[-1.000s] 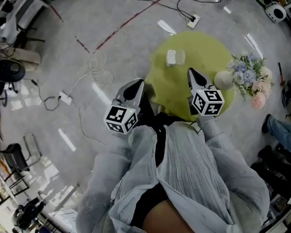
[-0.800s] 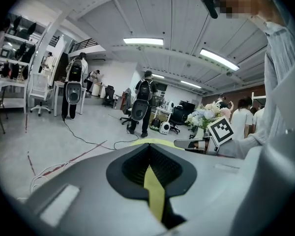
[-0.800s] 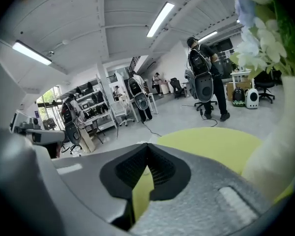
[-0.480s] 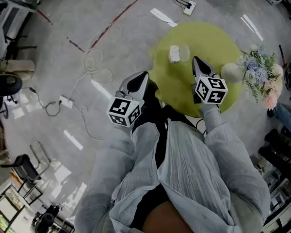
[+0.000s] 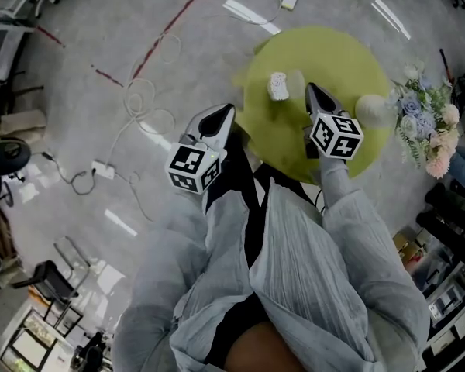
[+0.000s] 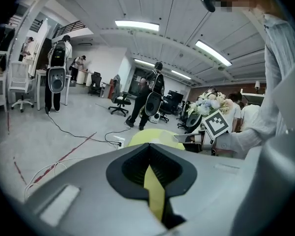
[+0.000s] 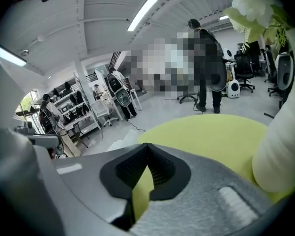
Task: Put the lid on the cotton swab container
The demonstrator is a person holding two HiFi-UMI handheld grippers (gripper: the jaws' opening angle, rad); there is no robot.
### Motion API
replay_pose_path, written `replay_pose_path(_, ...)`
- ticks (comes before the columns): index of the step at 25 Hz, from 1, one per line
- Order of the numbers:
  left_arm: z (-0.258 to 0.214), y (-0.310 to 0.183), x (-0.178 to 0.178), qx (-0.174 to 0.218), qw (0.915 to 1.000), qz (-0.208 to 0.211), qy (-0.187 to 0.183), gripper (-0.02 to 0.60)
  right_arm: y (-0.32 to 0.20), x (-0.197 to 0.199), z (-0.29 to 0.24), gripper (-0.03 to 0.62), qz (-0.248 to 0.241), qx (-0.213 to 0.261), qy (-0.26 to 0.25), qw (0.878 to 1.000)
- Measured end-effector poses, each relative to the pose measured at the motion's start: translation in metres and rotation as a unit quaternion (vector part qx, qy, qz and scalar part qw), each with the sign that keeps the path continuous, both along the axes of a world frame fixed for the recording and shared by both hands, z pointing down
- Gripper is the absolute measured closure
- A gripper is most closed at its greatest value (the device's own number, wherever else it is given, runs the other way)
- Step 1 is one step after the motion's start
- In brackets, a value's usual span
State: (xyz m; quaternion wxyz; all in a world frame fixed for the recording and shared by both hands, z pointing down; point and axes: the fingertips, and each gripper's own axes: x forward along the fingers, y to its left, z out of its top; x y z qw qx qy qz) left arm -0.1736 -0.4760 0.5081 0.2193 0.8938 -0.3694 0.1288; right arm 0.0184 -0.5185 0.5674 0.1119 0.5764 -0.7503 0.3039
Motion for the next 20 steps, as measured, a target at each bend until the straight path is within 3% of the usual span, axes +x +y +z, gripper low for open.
replay_pose_path(12,0.0,0.002,-0.004,-0.016,0.9984,-0.038,0.038,0.568,0.002,-0.012,-0.006,0.592,-0.019,0.008,-0.018,1.0)
replay_pose_path(20,0.003,0.0,-0.006,-0.016,0.9984,-0.047,0.028,0.568,-0.001,-0.029,-0.021,0.592,-0.051,0.036,-0.034,0.997)
